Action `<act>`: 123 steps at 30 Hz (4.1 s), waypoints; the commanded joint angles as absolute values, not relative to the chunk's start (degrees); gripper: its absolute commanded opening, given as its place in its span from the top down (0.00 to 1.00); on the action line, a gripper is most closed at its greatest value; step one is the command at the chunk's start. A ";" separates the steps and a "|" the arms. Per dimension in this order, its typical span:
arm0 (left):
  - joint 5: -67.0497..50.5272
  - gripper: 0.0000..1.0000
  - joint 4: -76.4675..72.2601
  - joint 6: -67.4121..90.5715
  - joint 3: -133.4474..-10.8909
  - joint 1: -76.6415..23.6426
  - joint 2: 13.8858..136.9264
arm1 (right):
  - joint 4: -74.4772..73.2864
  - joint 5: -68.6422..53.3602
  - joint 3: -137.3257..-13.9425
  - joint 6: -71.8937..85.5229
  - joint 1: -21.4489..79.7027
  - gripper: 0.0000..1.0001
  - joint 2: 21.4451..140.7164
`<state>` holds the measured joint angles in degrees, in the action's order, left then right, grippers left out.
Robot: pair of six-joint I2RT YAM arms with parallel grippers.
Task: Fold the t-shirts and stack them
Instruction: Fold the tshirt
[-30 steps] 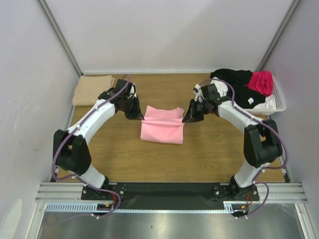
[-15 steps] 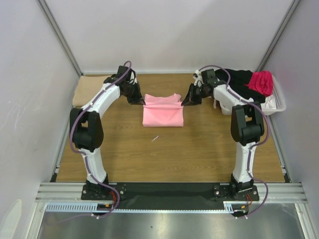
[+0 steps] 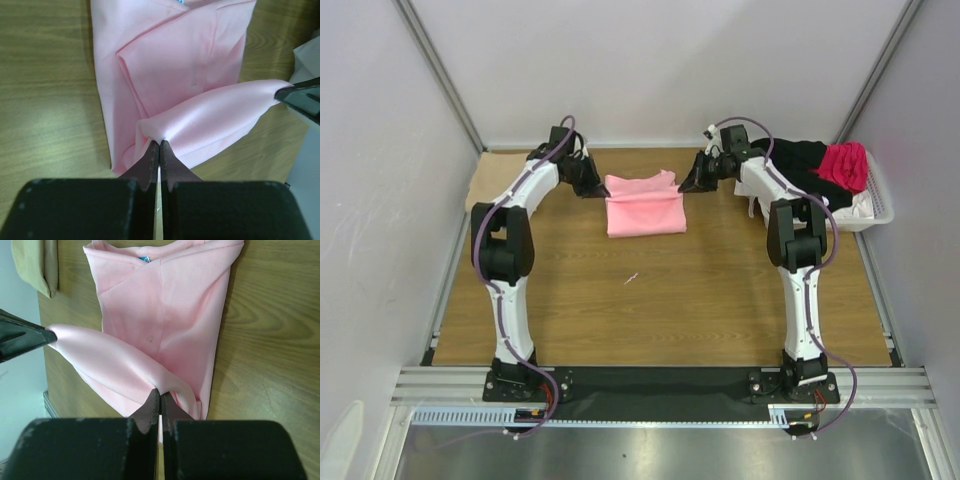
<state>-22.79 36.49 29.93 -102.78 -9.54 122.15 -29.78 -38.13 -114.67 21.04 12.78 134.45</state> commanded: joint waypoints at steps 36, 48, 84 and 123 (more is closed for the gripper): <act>-18.11 1.00 45.52 36.82 -43.77 -21.18 63.55 | -31.37 -33.93 -49.13 24.69 24.26 1.00 81.22; -20.74 1.00 44.12 36.56 -46.40 -21.18 66.71 | -30.94 -33.05 -55.89 23.12 24.08 1.00 84.45; -21.54 1.00 31.65 36.38 -91.23 -6.42 112.05 | -20.84 -45.26 -119.52 22.93 14.94 0.99 137.71; -23.64 0.17 -28.29 52.45 -69.71 -16.70 106.43 | -10.03 -41.40 -104.34 29.52 15.99 0.00 122.96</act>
